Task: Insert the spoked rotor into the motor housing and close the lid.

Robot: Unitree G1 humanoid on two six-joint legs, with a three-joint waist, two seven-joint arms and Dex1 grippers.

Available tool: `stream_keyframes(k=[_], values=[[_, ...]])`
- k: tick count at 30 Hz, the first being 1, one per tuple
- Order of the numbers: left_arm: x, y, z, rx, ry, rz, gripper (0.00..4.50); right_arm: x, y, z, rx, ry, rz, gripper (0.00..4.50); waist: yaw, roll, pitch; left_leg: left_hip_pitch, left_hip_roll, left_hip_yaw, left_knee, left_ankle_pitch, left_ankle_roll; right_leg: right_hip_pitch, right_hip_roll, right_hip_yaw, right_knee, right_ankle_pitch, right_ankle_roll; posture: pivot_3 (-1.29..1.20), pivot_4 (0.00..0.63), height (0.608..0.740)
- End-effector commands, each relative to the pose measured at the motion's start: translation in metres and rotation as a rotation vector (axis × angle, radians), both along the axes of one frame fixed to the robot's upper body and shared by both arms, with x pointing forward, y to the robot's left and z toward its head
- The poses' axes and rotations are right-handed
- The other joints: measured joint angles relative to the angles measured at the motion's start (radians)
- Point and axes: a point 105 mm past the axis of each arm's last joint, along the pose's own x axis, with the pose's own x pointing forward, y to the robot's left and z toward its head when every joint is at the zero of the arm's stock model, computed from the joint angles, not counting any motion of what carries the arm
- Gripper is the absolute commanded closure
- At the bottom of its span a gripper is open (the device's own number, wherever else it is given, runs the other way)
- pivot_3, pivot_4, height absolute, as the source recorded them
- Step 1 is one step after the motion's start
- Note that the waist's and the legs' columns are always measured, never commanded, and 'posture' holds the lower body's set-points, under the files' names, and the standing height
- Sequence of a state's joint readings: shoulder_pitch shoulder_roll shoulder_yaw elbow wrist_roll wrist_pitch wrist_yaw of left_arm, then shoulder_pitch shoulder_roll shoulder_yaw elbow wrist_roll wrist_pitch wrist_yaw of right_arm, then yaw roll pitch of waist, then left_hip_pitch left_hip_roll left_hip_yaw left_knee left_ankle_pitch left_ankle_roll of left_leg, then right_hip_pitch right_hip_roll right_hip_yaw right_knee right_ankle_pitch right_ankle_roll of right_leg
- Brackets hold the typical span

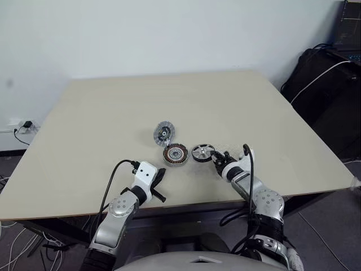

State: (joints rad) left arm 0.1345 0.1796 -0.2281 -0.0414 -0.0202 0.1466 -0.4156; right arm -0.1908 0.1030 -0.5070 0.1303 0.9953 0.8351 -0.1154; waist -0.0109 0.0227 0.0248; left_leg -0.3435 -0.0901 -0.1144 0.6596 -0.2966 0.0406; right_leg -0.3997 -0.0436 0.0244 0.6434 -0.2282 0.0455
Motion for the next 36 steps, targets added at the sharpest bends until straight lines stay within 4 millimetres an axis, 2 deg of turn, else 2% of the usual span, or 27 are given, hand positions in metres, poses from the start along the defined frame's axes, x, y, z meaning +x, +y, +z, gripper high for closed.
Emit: stream_keyframes(k=[1,7,13,17,22,28,36], values=[[0.005,-0.002,0.01,-0.011,-0.041,-0.005,4.47,0.003,0.014,0.007,0.041,-0.027,0.007,4.12,0.0,0.0,0.0,0.0,0.0,0.0,0.0,0.0,0.0,0.0,0.0,0.0,0.0,0.0,0.0,0.0,0.0,0.74],[0.004,-0.002,0.01,-0.013,-0.039,0.002,4.47,-0.001,0.013,0.008,0.016,-0.025,0.017,4.12,0.0,0.0,0.0,0.0,0.0,0.0,0.0,0.0,0.0,0.0,0.0,0.0,0.0,0.0,0.0,0.0,0.0,0.74],[0.004,-0.001,0.01,-0.018,-0.039,0.008,4.47,0.008,0.005,0.053,0.121,-0.243,-0.07,4.12,0.0,0.002,0.002,-0.001,0.0,0.0,0.0,0.0,0.0,0.0,0.0,0.0,0.0,0.0,0.0,0.0,0.0,0.74],[0.003,-0.001,0.01,-0.019,-0.036,0.008,4.47,0.009,0.018,0.07,0.202,-0.316,-0.031,4.12,-0.001,0.002,0.002,-0.001,0.001,0.0,0.0,0.0,0.0,0.0,0.0,0.0,0.0,0.0,0.0,0.0,0.0,0.74],[0.002,-0.001,0.009,-0.018,-0.035,0.01,4.47,0.01,0.047,0.067,0.257,-0.292,0.058,4.12,0.0,0.002,0.002,-0.001,0.001,0.0,0.0,0.0,0.0,0.0,0.0,0.0,0.0,0.0,0.0,0.0,0.0,0.74],[0.001,0.002,0.009,-0.014,-0.033,0.018,4.47,0.01,0.084,0.052,0.244,-0.228,0.182,4.12,-0.001,0.002,0.002,-0.001,0.001,0.0,-0.001,0.0,0.0,-0.001,0.0,0.0,0.0,0.0,0.0,0.0,0.0,0.74],[-0.003,0.007,0.009,-0.007,-0.029,0.038,4.47,0.005,0.112,0.042,0.25,-0.195,0.284,4.12,0.0,0.002,0.002,-0.001,0.0,0.0,-0.001,0.0,0.0,-0.002,0.0,0.0,-0.001,0.001,-0.002,0.0,0.0,0.74]])
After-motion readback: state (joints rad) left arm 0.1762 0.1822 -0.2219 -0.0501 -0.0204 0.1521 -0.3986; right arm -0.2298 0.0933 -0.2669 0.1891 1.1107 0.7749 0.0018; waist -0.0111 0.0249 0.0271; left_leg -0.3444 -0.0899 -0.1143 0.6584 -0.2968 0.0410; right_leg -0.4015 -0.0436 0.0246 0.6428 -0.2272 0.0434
